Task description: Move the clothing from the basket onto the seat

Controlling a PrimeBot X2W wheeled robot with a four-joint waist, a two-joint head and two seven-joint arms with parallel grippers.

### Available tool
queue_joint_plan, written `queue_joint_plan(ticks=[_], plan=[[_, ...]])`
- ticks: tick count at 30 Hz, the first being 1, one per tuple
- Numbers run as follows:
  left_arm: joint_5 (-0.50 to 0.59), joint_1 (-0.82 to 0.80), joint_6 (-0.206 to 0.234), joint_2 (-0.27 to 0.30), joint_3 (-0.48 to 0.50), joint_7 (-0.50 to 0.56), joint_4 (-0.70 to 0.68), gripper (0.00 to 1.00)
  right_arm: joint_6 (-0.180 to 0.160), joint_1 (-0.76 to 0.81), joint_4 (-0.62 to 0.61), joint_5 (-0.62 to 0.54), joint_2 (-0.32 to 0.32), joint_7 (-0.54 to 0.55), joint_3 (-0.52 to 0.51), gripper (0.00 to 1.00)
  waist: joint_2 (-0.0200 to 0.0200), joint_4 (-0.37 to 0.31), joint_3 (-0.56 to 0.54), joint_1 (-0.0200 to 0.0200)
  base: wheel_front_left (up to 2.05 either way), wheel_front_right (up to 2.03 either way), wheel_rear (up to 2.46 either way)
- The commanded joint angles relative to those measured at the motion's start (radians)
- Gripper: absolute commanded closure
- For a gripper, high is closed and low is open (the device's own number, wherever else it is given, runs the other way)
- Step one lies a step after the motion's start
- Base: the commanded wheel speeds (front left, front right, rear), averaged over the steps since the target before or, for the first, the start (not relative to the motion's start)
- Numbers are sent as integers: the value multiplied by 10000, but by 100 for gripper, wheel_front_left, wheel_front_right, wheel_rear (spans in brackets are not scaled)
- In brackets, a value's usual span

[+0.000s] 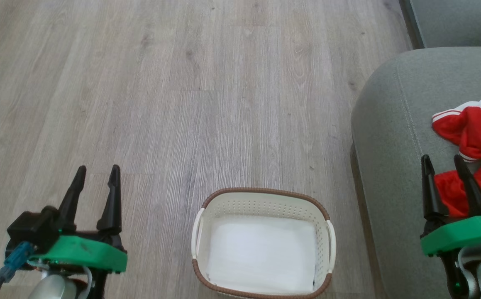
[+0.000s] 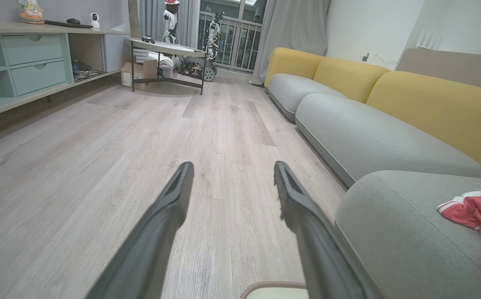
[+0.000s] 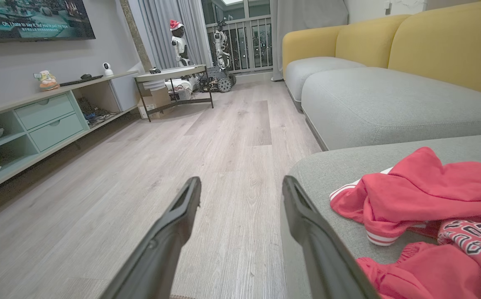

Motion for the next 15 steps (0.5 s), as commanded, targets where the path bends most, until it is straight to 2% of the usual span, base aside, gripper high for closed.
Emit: queue_joint_plan(ticks=[1,15], plan=[[143,-361,-64,68,535,-124,-248,0,-2,-398,-286,0,-151,-127,225,0,-1,-15,4,0,0,0,0],[408,-407,-440,-283,800,-124,-18,0,-2,-479,-352,30,-175,-23,191,0,-1,-46,147,0,0,0,0]])
